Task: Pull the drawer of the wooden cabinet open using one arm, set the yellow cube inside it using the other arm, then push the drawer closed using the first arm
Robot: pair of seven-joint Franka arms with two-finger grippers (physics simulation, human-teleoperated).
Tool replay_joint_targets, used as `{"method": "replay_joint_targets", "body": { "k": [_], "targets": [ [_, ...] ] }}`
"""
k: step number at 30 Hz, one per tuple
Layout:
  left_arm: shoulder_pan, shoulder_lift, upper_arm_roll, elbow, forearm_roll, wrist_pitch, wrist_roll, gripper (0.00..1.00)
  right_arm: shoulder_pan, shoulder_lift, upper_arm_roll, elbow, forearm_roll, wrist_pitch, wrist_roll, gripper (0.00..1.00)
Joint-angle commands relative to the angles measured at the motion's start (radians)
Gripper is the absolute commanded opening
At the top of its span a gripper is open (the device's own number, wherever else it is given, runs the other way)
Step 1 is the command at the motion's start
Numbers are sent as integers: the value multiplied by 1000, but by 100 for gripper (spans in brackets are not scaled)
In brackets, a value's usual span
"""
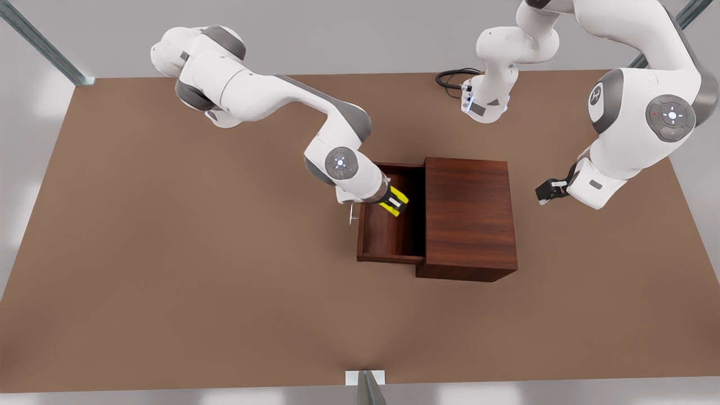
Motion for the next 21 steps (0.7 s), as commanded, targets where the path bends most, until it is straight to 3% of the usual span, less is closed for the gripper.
{"method": "replay_joint_targets", "body": {
  "k": [1,5,7,10,12,13,14,15,16,17,20,21],
  "targets": [
    [0,-1,0,1,1,0,4,100,2,-1,-1,0,-3,52,284,100],
    [-4,0,-2,9,-2,-5,-2,100,-26,-8,-9,2,-6,-35,272,100],
    [-81,7,-3,9,58,-5,-9,100,-231,-93,3,31,-101,-401,156,100],
    [-291,53,-5,78,85,-28,-211,100,-576,-139,0,31,-213,-554,-266,100],
    [-491,263,-43,305,85,-10,-635,100,-774,-198,-7,20,-204,-540,-849,100],
    [-567,319,-42,336,93,59,-857,100,-785,-211,-75,16,-213,-553,-1198,100],
    [-574,333,-46,334,79,99,-877,100,-767,-223,-93,-15,-239,-547,-1311,100],
    [-583,361,-68,339,84,177,-1007,100,-652,-237,-235,-21,-243,-573,-1355,95],
    [-646,399,-60,349,104,260,-1159,100,-473,-248,-537,-20,-62,-567,-1495,100],
    [-719,487,-56,430,163,319,-1349,100,-340,-284,-777,-20,49,-548,-1626,100],
    [-845,546,-57,428,275,426,-1509,100,-420,-315,-675,-61,48,-539,-1586,100],
    [-902,606,-20,438,394,473,-1723,100,-419,-309,-665,-57,49,-553,-1578,100]
  ]
}}
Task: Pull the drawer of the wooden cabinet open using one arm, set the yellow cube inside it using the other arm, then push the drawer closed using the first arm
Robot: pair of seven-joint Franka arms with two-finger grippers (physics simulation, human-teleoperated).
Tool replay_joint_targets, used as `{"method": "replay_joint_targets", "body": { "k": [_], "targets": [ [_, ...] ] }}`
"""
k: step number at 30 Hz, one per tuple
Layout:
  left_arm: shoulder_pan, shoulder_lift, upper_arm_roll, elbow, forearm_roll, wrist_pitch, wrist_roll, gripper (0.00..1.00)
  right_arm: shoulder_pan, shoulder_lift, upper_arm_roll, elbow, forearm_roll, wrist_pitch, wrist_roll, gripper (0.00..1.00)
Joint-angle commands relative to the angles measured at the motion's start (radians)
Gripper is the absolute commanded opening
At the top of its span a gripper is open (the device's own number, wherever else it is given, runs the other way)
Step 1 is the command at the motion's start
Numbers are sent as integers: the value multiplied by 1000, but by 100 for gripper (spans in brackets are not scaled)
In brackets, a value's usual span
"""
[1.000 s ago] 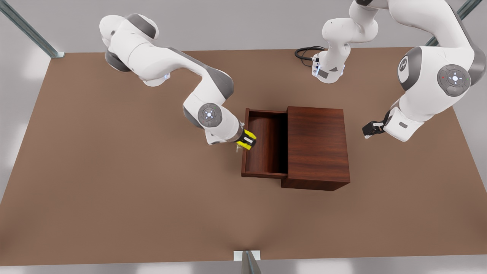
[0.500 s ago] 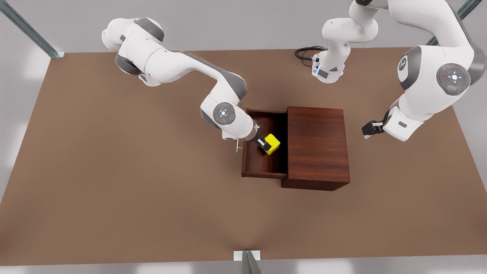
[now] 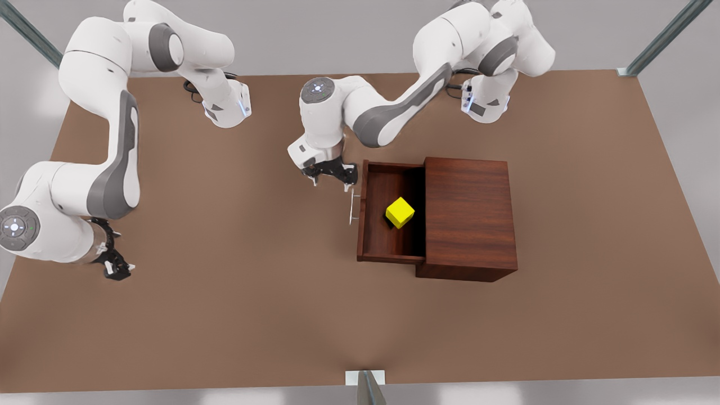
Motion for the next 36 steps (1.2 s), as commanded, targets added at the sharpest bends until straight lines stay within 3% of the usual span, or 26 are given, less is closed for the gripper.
{"method": "replay_joint_targets", "body": {
  "k": [1,11,23,36],
  "targets": [
    [-36,44,12,5,135,253,-1203,100,-5,-4,5,-4,53,-47,-946,100],
    [21,167,29,2,105,380,-1032,100,7,17,7,-4,53,-47,-941,100],
    [15,172,21,-104,88,306,-867,100,15,22,7,-4,50,-47,-926,100],
    [61,159,19,-115,14,154,-680,100,15,22,7,-5,48,-47,-926,100]
  ]
}}
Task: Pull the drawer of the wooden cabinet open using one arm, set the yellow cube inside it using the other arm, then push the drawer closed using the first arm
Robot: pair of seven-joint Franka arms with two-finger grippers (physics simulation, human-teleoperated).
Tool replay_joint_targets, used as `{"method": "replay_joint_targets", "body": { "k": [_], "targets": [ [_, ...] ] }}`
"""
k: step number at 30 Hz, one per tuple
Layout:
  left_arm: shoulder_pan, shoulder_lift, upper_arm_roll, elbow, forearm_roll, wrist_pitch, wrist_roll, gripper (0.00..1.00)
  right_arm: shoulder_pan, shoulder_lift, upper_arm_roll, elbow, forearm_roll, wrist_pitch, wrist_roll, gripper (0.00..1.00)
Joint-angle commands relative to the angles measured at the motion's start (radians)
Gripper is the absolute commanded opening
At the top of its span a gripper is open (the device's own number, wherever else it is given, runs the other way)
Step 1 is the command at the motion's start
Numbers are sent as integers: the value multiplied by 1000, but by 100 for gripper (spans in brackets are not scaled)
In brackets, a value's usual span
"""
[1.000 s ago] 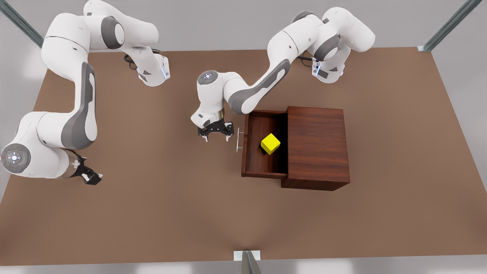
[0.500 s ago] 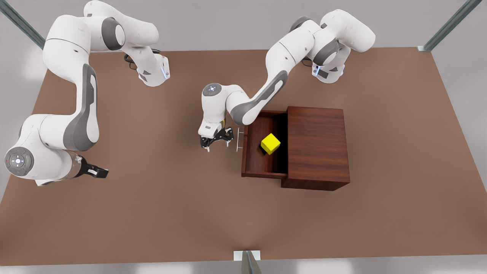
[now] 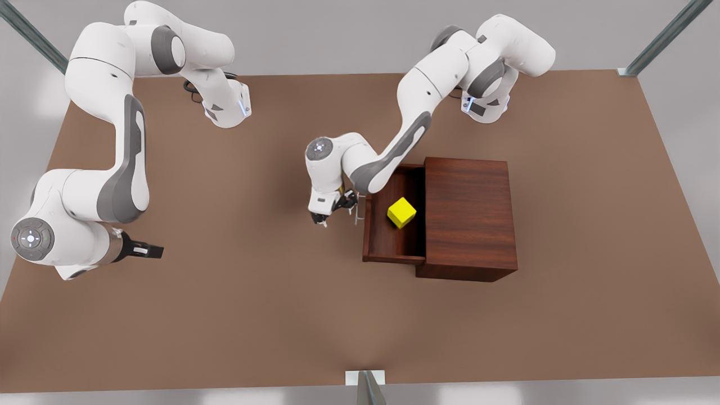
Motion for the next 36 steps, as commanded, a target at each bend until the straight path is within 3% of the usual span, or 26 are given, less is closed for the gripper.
{"method": "replay_joint_targets", "body": {
  "k": [1,15,36],
  "targets": [
    [16,-2,0,1,-21,-90,84,100,0,-1,0,0,0,0,-122,100],
    [108,-34,0,1,-23,-269,340,100,0,-1,0,0,-3,0,-116,100],
    [167,-56,0,-80,-38,-343,485,100,-2,0,0,0,-3,0,-116,100]
  ]
}}
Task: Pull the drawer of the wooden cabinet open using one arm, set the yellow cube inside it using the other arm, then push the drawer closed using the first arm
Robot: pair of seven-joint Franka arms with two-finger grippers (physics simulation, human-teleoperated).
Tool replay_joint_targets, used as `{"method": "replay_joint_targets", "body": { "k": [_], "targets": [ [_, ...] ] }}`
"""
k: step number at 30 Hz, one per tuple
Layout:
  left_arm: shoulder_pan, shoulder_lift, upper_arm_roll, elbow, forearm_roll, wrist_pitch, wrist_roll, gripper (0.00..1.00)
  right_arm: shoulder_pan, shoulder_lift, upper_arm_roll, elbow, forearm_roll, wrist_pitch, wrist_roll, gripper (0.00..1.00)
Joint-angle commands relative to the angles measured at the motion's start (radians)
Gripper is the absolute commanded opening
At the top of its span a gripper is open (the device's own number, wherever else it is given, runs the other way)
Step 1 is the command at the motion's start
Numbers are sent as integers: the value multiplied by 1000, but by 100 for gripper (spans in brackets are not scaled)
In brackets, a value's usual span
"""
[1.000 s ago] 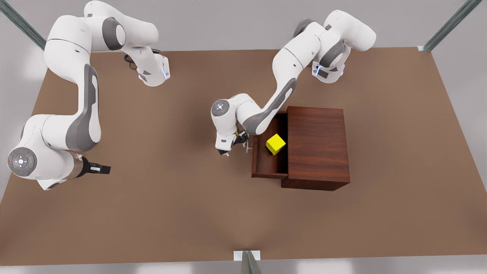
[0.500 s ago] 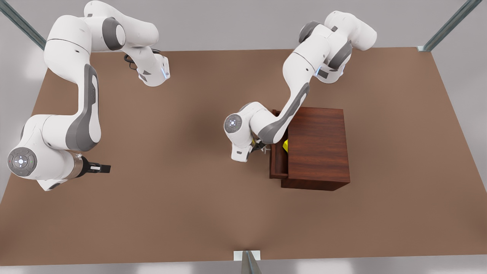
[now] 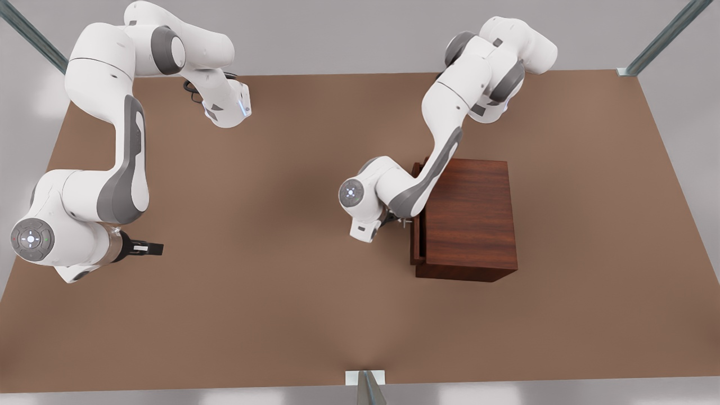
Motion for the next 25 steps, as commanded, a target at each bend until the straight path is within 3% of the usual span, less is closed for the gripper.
{"method": "replay_joint_targets", "body": {
  "k": [1,8,11,13,15,17,18,19,25],
  "targets": [
    [7,-8,2,-6,0,-36,139,100,0,-1,0,1,1,0,-16,100],
    [41,-31,7,-8,9,-80,219,100,0,-1,0,1,0,0,-16,100],
    [75,-103,10,1,-4,-139,278,100,0,-1,0,1,0,0,-16,100],
    [96,-184,8,7,-30,-177,278,100,0,-1,0,1,0,0,-16,100],
    [262,-391,8,4,-195,-330,553,100,0,-1,0,1,0,0,-16,100],
    [377,-464,10,-5,-296,-367,720,100,-2,-1,0,1,0,0,-16,100],
    [475,-543,10,-76,-359,-343,853,100,0,-1,0,1,0,0,-16,100],
    [566,-760,19,-425,-445,-56,906,100,0,-1,0,1,0,0,-16,100],
    [560,-740,22,-347,-390,-131,1036,100,0,-1,0,1,0,0,-16,100]
  ]
}}
